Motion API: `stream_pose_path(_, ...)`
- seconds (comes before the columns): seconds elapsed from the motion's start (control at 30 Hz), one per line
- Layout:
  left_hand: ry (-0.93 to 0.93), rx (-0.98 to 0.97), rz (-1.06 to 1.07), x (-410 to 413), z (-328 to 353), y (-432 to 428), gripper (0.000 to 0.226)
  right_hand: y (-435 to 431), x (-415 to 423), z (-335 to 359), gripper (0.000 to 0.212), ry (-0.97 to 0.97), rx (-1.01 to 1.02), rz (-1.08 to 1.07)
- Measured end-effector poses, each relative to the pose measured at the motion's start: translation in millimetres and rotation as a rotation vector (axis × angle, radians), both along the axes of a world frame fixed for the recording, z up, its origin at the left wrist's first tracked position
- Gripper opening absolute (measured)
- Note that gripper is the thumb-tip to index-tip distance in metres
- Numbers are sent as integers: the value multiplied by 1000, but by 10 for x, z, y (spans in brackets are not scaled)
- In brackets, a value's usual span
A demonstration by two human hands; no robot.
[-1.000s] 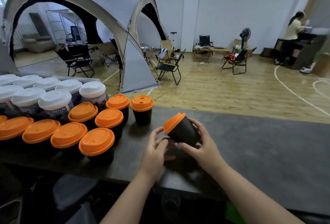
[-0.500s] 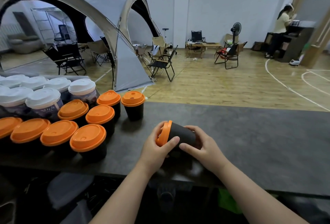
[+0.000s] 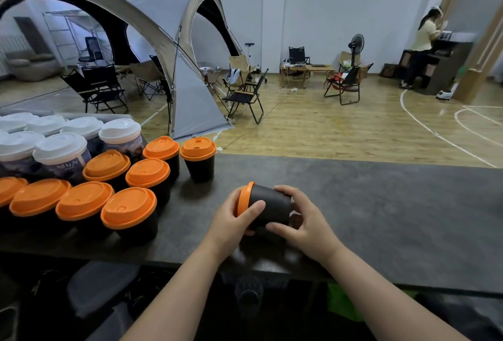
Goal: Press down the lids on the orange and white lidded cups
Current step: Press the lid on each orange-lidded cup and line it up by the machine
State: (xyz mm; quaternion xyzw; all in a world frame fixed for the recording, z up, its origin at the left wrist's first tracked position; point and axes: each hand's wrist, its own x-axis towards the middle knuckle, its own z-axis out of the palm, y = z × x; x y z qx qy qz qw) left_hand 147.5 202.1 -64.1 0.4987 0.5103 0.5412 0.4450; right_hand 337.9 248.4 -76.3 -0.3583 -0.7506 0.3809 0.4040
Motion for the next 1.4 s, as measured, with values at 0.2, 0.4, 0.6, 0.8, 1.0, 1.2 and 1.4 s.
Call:
stream_pose_path(0.2, 0, 32, 15, -16, -19, -24, 55, 42, -7, 4, 69, -11, -27, -6)
stream_pose_path(0.4, 38, 40, 55, 14, 11, -39, 49, 42, -6, -18, 72, -24, 5, 3)
stream_pose_path(0.6, -2, 18, 25, 5, 26, -34, 55, 34, -6, 1, 71, -46, 54, 13)
stream_pose_path(0.8, -54, 72, 8, -52, -18, -60, 60, 46, -18, 3, 77, -66, 25, 21)
stream_pose_path(1.0, -20, 35, 39, -41, -86, 19, 60, 43, -5, -26, 76, 92, 43, -25)
stream_pose_path(1.2, 141, 39, 20, 4, -109, 42, 36, 31, 13, -18, 74, 107, 264, -129)
stream_pose_path(1.4, 129, 47, 22, 28, -80, 12, 42, 15, 13, -14, 68, 57, 371, -161)
